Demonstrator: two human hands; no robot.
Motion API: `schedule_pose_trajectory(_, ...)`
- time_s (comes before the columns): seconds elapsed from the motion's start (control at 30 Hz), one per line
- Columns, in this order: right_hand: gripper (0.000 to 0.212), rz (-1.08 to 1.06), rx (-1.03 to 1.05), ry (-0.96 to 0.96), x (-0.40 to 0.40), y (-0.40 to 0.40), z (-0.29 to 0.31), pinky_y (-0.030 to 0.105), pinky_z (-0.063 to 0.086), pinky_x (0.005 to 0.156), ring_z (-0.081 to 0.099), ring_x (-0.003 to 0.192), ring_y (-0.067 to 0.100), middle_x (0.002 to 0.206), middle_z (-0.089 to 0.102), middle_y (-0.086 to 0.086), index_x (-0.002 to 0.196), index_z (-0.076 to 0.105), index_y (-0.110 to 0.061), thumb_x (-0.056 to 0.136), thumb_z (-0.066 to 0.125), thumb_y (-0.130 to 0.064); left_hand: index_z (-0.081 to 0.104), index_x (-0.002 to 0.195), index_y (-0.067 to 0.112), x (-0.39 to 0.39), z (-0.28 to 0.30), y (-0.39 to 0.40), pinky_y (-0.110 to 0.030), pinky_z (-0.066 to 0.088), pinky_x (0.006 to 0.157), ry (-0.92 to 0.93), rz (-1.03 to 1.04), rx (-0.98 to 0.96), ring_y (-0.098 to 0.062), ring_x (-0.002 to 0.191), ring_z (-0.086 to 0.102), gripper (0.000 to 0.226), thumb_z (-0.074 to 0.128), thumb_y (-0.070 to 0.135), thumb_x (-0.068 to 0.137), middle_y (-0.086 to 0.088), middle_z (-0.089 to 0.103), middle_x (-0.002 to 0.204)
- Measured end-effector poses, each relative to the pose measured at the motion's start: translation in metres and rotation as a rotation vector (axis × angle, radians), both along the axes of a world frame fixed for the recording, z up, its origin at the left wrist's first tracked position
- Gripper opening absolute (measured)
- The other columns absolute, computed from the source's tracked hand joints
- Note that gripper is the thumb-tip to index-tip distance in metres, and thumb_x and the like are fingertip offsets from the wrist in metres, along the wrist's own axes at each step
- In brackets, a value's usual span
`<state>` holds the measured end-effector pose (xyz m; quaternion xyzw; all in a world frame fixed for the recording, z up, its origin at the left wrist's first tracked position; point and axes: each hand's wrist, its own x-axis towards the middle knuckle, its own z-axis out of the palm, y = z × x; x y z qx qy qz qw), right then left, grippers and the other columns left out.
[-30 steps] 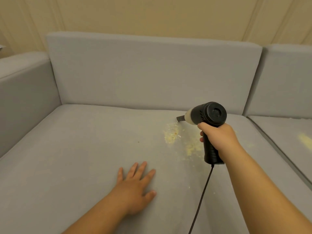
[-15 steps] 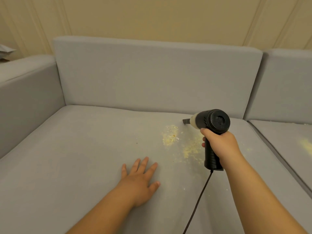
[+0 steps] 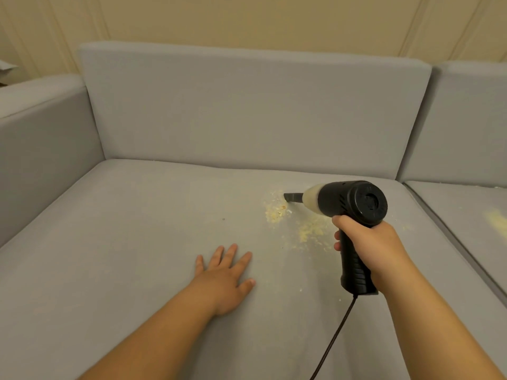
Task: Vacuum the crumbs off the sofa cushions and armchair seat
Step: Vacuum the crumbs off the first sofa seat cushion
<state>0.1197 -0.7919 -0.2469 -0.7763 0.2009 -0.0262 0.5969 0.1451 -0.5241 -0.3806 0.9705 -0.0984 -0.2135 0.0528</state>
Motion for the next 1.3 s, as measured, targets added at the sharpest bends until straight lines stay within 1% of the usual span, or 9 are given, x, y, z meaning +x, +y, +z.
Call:
schedule_pose_trajectory(0.17,0.009,-0.037,-0.001,-0.029,-0.008,0.008,-0.006,0.049,0.062,0.083,0.076,0.077,0.024,0.091,0.078,0.015,0.094,0.072,-0.020,0.088,0.077,-0.023,-0.010,0.161,0.050,-0.001,-0.002,0.004,-0.061,-0.011,0.123,-0.004,-0.008,-0.005,-0.019,0.158,-0.020,0.067,0.020,0.067,0.104,0.011,-0.023,0.170)
schedule_pose_trajectory(0.3,0.013,-0.030,0.040,-0.049,0.008,0.013,-0.006,0.050,0.062,0.085,0.076,0.078,0.024,0.097,0.077,0.016,0.098,0.071,-0.019,0.089,0.078,-0.025,-0.010,0.160,0.051,0.000,-0.003,0.005,-0.060,-0.010,0.124,-0.010,-0.013,-0.005,-0.019,0.158,-0.019,0.067,0.020,0.067,0.103,0.012,-0.022,0.171)
schedule_pose_trajectory(0.43,0.013,0.022,0.033,-0.046,0.016,0.019,-0.009,0.047,0.063,0.081,0.076,0.073,0.021,0.098,0.077,0.017,0.099,0.071,-0.020,0.089,0.078,-0.025,-0.009,0.161,0.050,0.001,-0.003,0.005,-0.061,-0.010,0.124,-0.004,-0.015,-0.007,-0.019,0.158,-0.019,0.067,0.021,0.067,0.103,0.011,-0.021,0.171)
schedule_pose_trajectory(0.6,0.009,-0.040,-0.019,-0.079,0.013,0.018,-0.011,0.042,0.061,0.077,0.075,0.069,0.018,0.096,0.077,0.017,0.095,0.072,-0.021,0.088,0.077,-0.024,-0.009,0.161,0.051,0.000,-0.003,0.006,-0.061,-0.010,0.124,-0.001,-0.017,-0.010,-0.019,0.158,-0.020,0.067,0.022,0.067,0.103,0.012,-0.022,0.170)
schedule_pose_trajectory(0.8,0.010,0.023,-0.037,-0.051,0.007,0.017,-0.008,0.040,0.061,0.072,0.075,0.067,0.016,0.095,0.077,0.015,0.096,0.072,-0.020,0.088,0.077,-0.025,-0.009,0.161,0.051,0.000,-0.002,0.006,-0.060,-0.010,0.124,0.003,-0.021,-0.009,-0.019,0.158,-0.020,0.067,0.022,0.067,0.104,0.012,-0.022,0.170)
schedule_pose_trajectory(0.93,0.009,-0.028,-0.075,-0.075,0.001,0.015,-0.007,0.035,0.059,0.069,0.074,0.064,0.012,0.092,0.077,0.012,0.095,0.073,-0.022,0.087,0.076,-0.025,-0.009,0.161,0.051,0.000,-0.002,0.007,-0.060,-0.010,0.124,0.004,-0.018,-0.017,-0.018,0.158,-0.020,0.067,0.022,0.067,0.104,0.012,-0.022,0.170)
schedule_pose_trajectory(1.1,0.010,0.006,-0.055,-0.044,-0.004,0.011,-0.005,0.038,0.060,0.070,0.075,0.066,0.016,0.094,0.077,0.015,0.095,0.072,-0.016,0.088,0.075,-0.022,-0.010,0.160,0.051,-0.001,-0.001,0.006,-0.060,-0.011,0.124,0.011,-0.016,-0.010,-0.019,0.157,-0.021,0.067,0.022,0.066,0.104,0.012,-0.023,0.170)
schedule_pose_trajectory(1.17,0.013,0.008,-0.054,-0.038,-0.003,0.013,-0.006,0.042,0.062,0.074,0.075,0.067,0.016,0.095,0.077,0.016,0.096,0.072,-0.014,0.087,0.075,-0.023,-0.011,0.160,0.051,-0.001,-0.001,0.006,-0.060,-0.011,0.124,0.006,-0.018,-0.005,-0.019,0.157,-0.021,0.067,0.022,0.067,0.104,0.012,-0.023,0.170)
schedule_pose_trajectory(1.3,0.010,0.008,-0.021,-0.042,0.002,0.020,-0.008,0.045,0.063,0.079,0.075,0.071,0.018,0.098,0.077,0.016,0.094,0.072,-0.019,0.088,0.076,-0.025,-0.010,0.160,0.052,0.000,-0.003,0.006,-0.060,-0.010,0.124,0.001,-0.015,-0.005,-0.019,0.157,-0.020,0.067,0.021,0.067,0.104,0.012,-0.022,0.170)
